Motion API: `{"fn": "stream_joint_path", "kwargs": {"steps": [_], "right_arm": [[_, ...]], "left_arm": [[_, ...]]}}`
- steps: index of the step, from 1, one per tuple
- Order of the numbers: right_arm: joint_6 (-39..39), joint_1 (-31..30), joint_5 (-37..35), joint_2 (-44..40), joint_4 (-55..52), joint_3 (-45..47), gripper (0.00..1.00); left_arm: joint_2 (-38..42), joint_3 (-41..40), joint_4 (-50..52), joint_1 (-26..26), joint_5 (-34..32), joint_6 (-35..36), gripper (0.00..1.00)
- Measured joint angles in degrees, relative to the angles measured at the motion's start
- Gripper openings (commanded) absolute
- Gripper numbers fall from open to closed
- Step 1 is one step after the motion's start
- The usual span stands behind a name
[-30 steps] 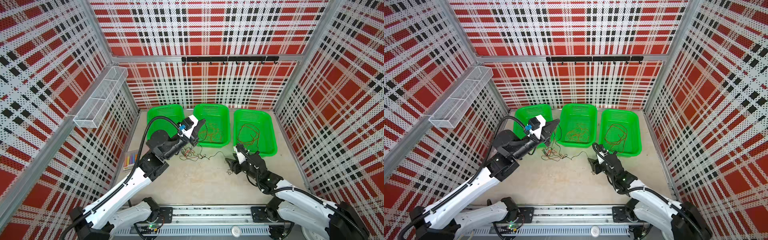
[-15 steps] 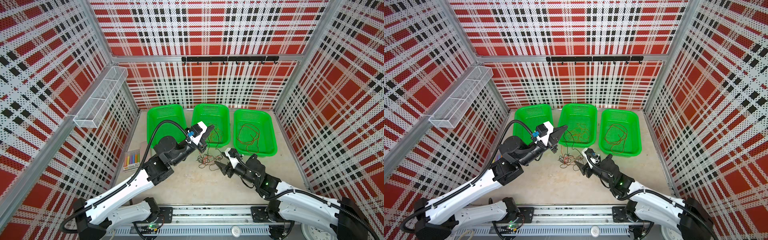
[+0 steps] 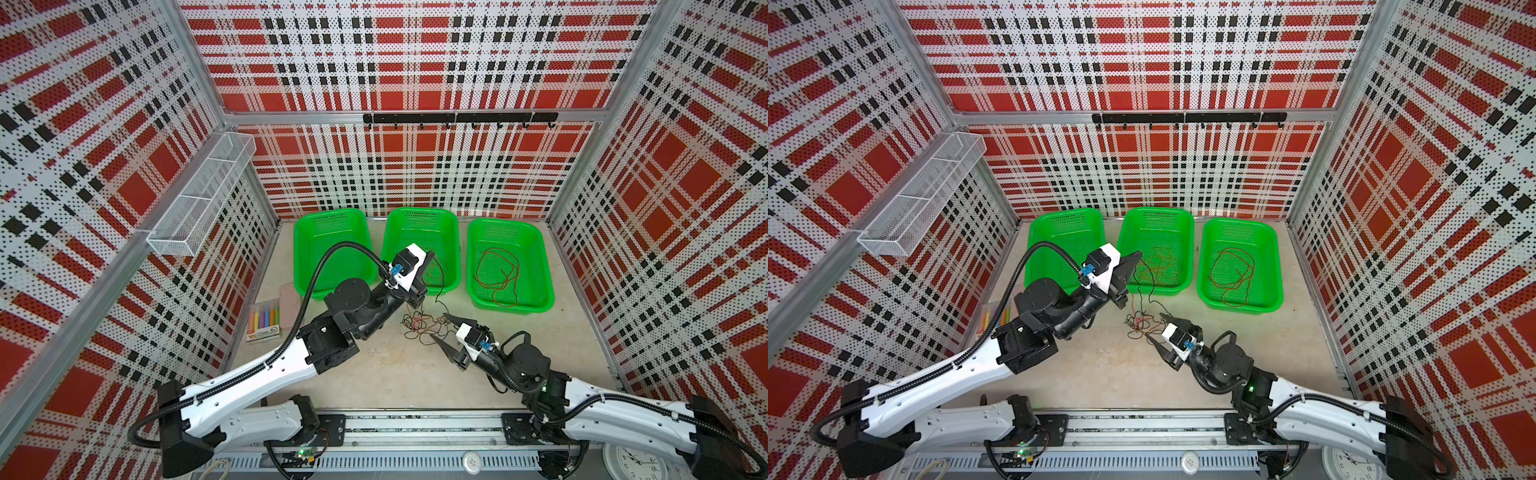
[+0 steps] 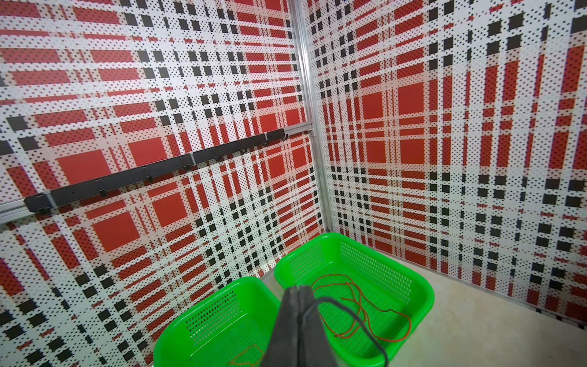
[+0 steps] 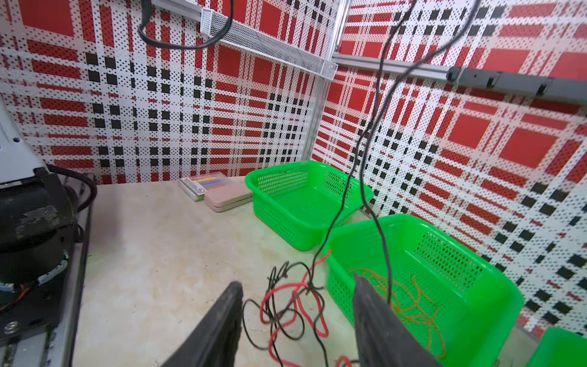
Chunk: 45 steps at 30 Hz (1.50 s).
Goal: Untangle and sort cables by color
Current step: Untie the cable.
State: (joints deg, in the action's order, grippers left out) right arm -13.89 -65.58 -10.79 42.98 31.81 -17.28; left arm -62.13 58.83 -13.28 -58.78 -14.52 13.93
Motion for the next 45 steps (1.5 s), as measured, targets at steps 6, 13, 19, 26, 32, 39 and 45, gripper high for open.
{"fn": "stream_joint_path", "kwargs": {"steps": [6, 13, 19, 26, 32, 39, 45], "right_arm": [[-5.77, -2.19, -1.09, 0.74, -0.72, -2.49, 0.59], [-9.68, -2.19, -8.52, 5.57, -0.63, -2.67, 0.71], [-10.93, -0.33, -9.40, 9.79, -0.17, -2.67, 0.71], [-10.95, 1.09, -7.21, 11.89, 1.22, -2.82, 0.69], [-7.58, 4.72, -6.12, 12.63, 2.82, -2.14, 0.54], [-4.48, 7.19, -2.75, 14.49, 2.64, -1.62, 0.20], [-0.81, 9.66, 0.42, 16.92, 3.17, -0.28, 0.08]], "left_arm": [[-1.16, 1.92, -0.15, -0.90, -1.55, -0.42, 0.00], [-2.45, 3.50, -0.28, -1.88, -1.79, -0.46, 0.00], [-3.76, 5.31, -0.24, -3.74, -1.81, -0.26, 0.00], [-4.28, 7.52, -0.09, -5.18, -2.01, 0.28, 0.00], [-5.27, 9.60, 0.11, -6.03, -1.95, 0.92, 0.00], [-6.27, 12.96, 0.48, -6.27, -0.59, 0.85, 0.00], [-6.45, 15.80, 1.64, -6.27, -0.61, 1.33, 0.00]]}}
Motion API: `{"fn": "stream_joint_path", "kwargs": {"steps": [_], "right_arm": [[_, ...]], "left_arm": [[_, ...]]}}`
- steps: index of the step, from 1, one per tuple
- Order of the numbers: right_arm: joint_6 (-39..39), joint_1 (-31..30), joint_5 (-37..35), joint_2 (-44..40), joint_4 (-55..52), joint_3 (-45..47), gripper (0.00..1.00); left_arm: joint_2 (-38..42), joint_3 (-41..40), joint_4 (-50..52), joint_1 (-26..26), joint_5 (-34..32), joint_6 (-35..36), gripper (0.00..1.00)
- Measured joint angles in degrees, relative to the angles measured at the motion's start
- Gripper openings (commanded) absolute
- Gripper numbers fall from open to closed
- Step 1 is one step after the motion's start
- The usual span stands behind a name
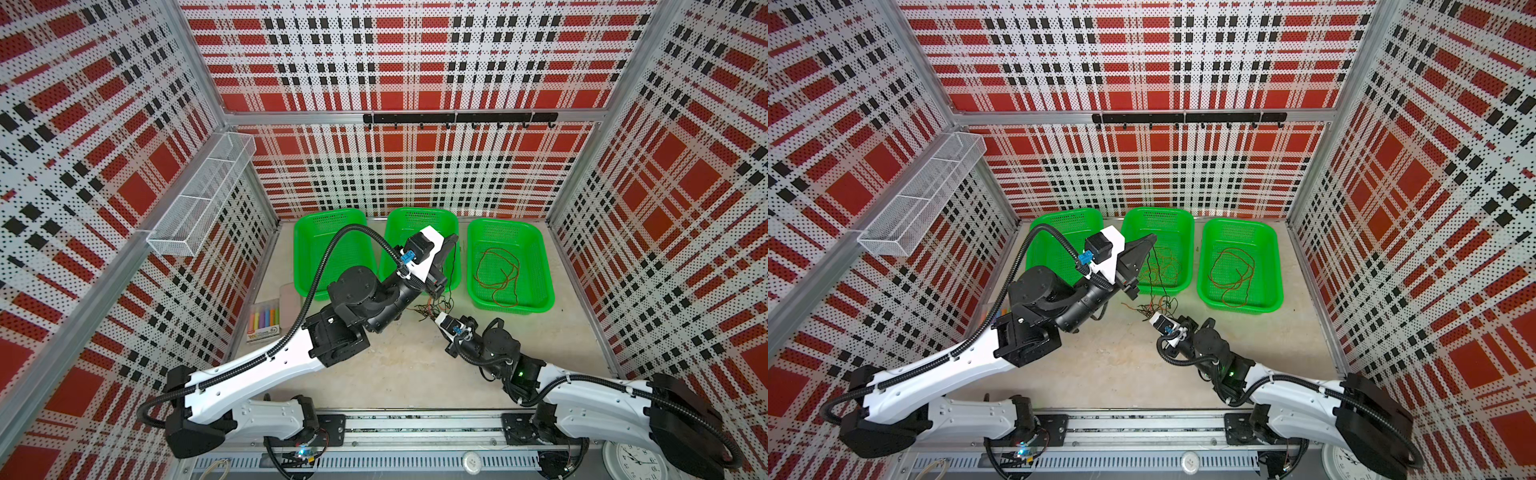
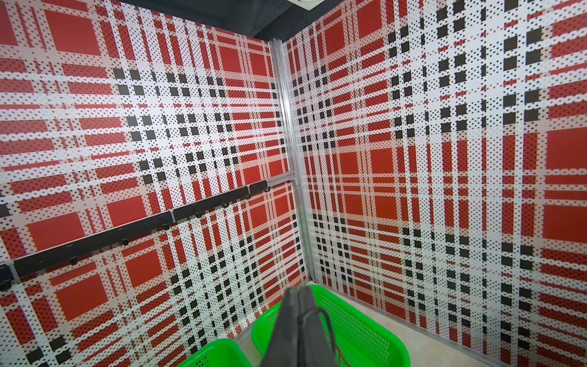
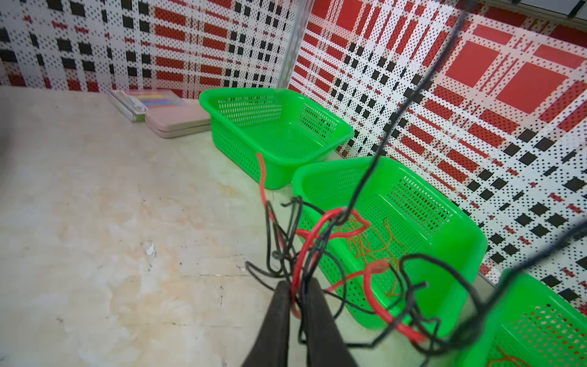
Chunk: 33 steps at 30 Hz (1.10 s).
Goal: Untangle and sort cables by color
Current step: Untie the cable.
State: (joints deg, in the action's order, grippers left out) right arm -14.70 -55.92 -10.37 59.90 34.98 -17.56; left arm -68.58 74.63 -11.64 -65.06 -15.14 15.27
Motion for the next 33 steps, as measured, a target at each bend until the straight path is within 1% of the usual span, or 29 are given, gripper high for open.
{"fn": "stream_joint_path", "kwargs": {"steps": [5, 14, 20, 24, 29, 33], "right_arm": [[3.69, 2.19, 1.77, 0.17, 0.57, 2.23, 0.07], [9.92, 4.00, 2.86, 5.09, 1.53, 4.04, 0.03], [14.71, 7.61, 2.75, 7.02, 1.29, 5.86, 0.00], [16.87, 9.42, 2.91, 7.06, 0.83, 5.92, 0.00], [19.06, 10.40, 2.86, 8.26, -0.94, 5.92, 0.00], [20.61, 11.37, 3.34, 9.11, -2.14, 6.14, 0.06]], "left_arm": [[-0.22, 4.13, 2.10, 1.09, -0.28, 1.11, 0.00], [-0.33, 8.76, 6.40, 7.96, 0.85, 2.10, 0.00], [-0.31, 12.35, 7.67, 11.74, 2.71, 3.02, 0.00], [-0.31, 15.50, 8.63, 13.64, 3.80, 3.48, 0.00], [-0.24, 17.16, 8.76, 14.78, 5.09, 4.26, 0.00], [-0.22, 17.18, 9.03, 16.83, 6.58, 4.20, 0.00]]}}
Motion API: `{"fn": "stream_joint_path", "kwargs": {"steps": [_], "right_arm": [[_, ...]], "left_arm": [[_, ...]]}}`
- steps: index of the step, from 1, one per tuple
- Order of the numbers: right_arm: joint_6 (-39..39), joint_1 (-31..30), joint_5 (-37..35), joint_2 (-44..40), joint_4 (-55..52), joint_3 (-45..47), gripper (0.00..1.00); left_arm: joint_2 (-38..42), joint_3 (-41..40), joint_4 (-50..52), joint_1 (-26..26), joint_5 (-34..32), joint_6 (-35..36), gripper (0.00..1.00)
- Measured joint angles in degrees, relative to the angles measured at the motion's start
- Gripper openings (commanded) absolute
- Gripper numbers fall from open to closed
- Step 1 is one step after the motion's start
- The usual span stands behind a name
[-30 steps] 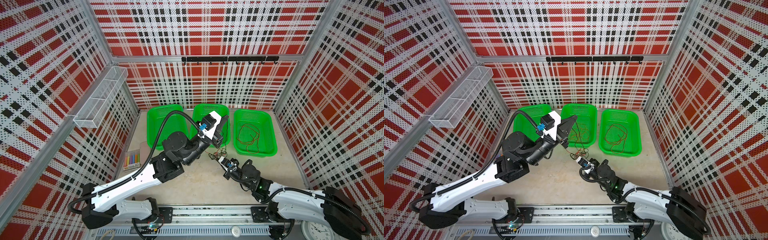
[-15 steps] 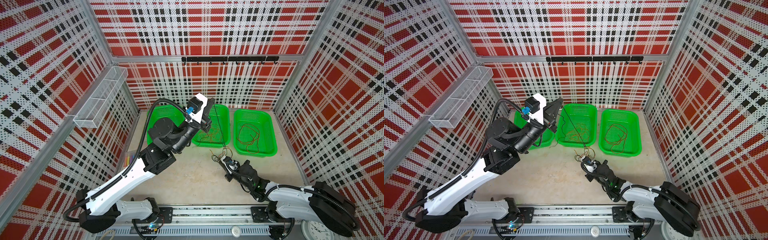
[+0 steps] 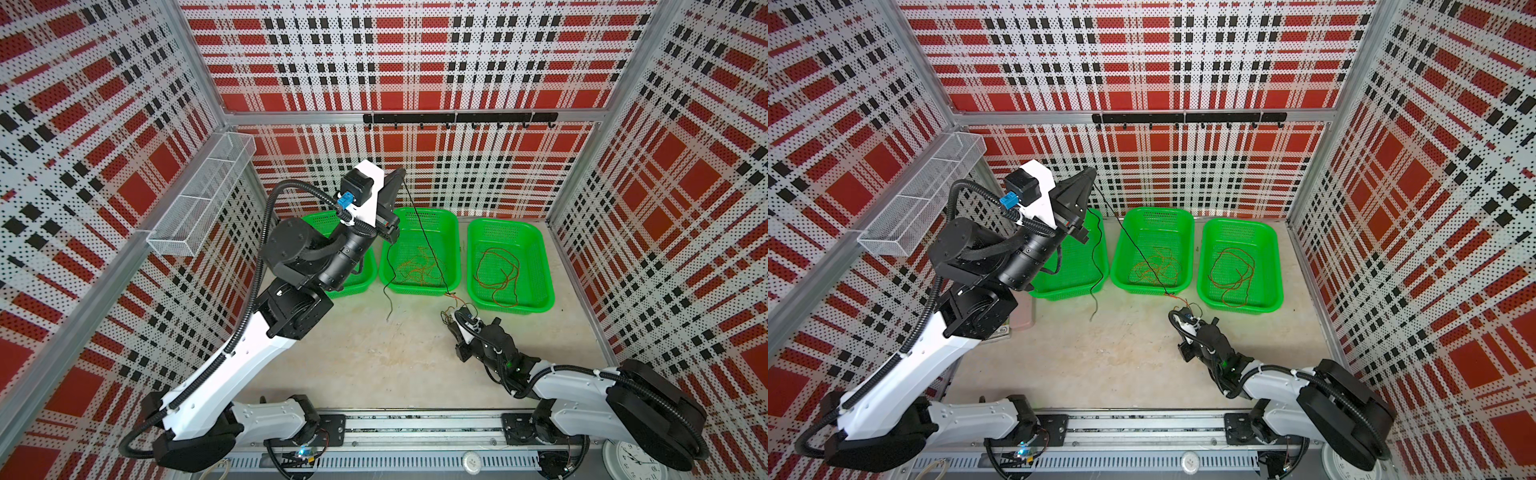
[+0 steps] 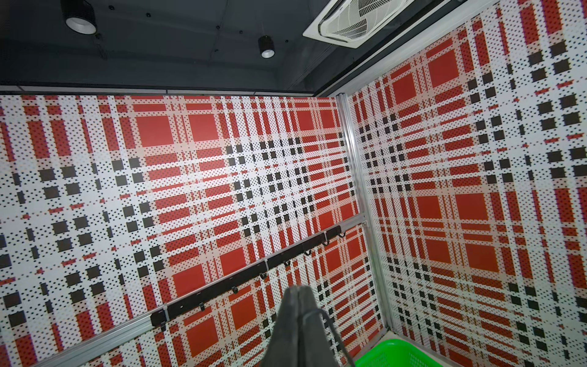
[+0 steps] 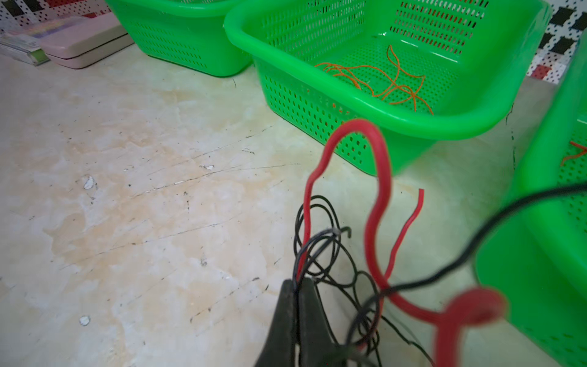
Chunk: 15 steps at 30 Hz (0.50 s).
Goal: Untangle and sort cables by color
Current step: Untie the cable.
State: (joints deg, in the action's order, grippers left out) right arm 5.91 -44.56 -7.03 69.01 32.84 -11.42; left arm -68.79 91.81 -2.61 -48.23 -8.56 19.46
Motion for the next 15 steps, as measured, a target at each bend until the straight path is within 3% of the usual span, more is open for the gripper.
{"fn": "stream_joint_path", "kwargs": {"steps": [4, 7, 11, 15], "right_arm": [[0.66, 0.13, 1.86, -1.75, -0.26, 0.48, 0.15], [0.48, 0.13, 4.13, -5.14, -0.87, 0.46, 0.39], [-1.51, -0.79, 7.13, -13.22, 1.92, 1.86, 0.56], [-3.50, -2.19, 7.56, -19.06, 5.07, 2.95, 0.65]], "left_arm": [[0.00, 0.00, 0.55, 0.76, 1.25, -0.17, 0.00], [0.00, -0.11, 0.57, 0.90, 2.23, -0.39, 0.00], [0.00, -0.37, 0.50, 0.94, 3.74, -1.44, 0.00], [-0.02, -1.42, 0.17, 0.48, 4.70, -2.51, 0.00]]}}
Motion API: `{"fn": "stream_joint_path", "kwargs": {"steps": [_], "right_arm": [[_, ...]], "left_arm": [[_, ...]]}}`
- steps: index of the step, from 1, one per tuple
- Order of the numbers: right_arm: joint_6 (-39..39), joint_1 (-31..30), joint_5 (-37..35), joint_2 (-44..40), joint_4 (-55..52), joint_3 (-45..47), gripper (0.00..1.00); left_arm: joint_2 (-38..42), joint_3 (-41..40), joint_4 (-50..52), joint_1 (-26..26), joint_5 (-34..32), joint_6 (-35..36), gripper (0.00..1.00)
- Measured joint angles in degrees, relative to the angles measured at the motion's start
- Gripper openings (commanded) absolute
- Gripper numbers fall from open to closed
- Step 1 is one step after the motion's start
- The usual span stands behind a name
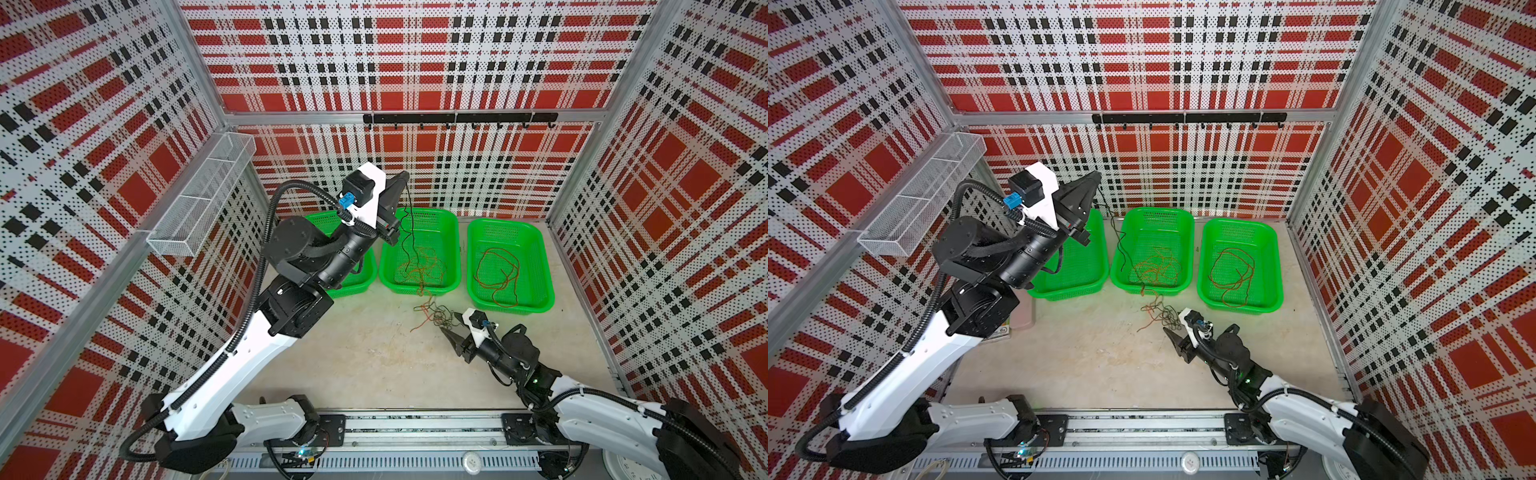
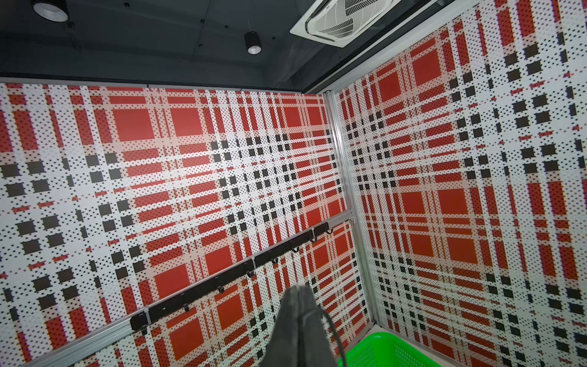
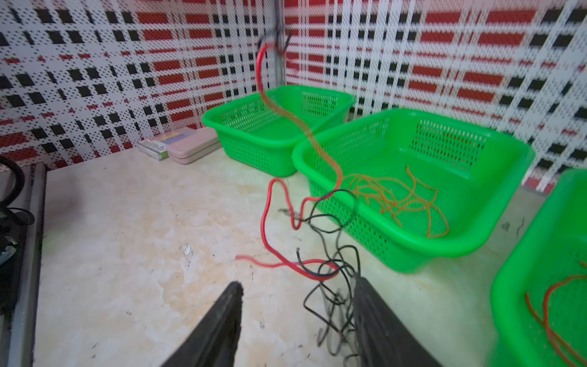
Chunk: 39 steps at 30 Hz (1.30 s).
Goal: Untangle and sort cables by color
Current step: Untie the cable.
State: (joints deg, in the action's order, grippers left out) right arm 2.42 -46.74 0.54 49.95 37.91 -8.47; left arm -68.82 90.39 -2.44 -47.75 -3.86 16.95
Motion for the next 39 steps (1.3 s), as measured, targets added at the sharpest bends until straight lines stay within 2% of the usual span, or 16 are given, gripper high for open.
{"fn": "stream_joint_path", "kwargs": {"steps": [5, 16, 22, 23, 26, 29, 32, 33, 39], "right_arm": [[-2.08, -0.15, 1.84, 2.80, 1.86, -2.99, 0.70], [-0.85, -3.23, 16.83, 22.08, 12.13, -13.60, 0.75], [2.10, -5.40, 19.12, 31.10, 17.44, -16.35, 0.73], [2.56, -5.49, 18.88, 32.20, 18.12, -16.63, 0.70], [4.20, -5.70, 18.23, 35.01, 21.35, -16.81, 0.53], [5.11, -5.73, 17.14, 36.06, 23.06, -16.81, 0.22], [5.35, -5.73, 14.97, 35.87, 24.09, -15.98, 0.04], [5.49, -5.73, 13.92, 35.58, 24.87, -14.88, 0.00], [5.14, -5.07, 8.17, 32.13, 23.76, -9.31, 0.00]], "left_arm": [[-0.39, -0.50, -0.02, -1.42, 0.44, -0.22, 0.00], [0.04, -1.33, -0.11, -5.22, -1.77, 0.39, 0.00], [0.46, -1.36, -0.13, -8.48, -4.07, 1.66, 0.00], [0.48, -1.36, -0.13, -8.87, -4.33, 1.81, 0.00], [0.50, -1.36, -0.11, -10.32, -5.38, 2.56, 0.00], [0.50, -1.33, -0.11, -11.26, -6.14, 3.10, 0.00], [0.48, -1.31, -0.07, -11.50, -7.15, 3.76, 0.00], [0.48, -1.27, -0.07, -11.52, -7.43, 3.98, 0.00], [0.35, 0.26, 0.85, -10.99, -8.61, 5.20, 0.00]]}}
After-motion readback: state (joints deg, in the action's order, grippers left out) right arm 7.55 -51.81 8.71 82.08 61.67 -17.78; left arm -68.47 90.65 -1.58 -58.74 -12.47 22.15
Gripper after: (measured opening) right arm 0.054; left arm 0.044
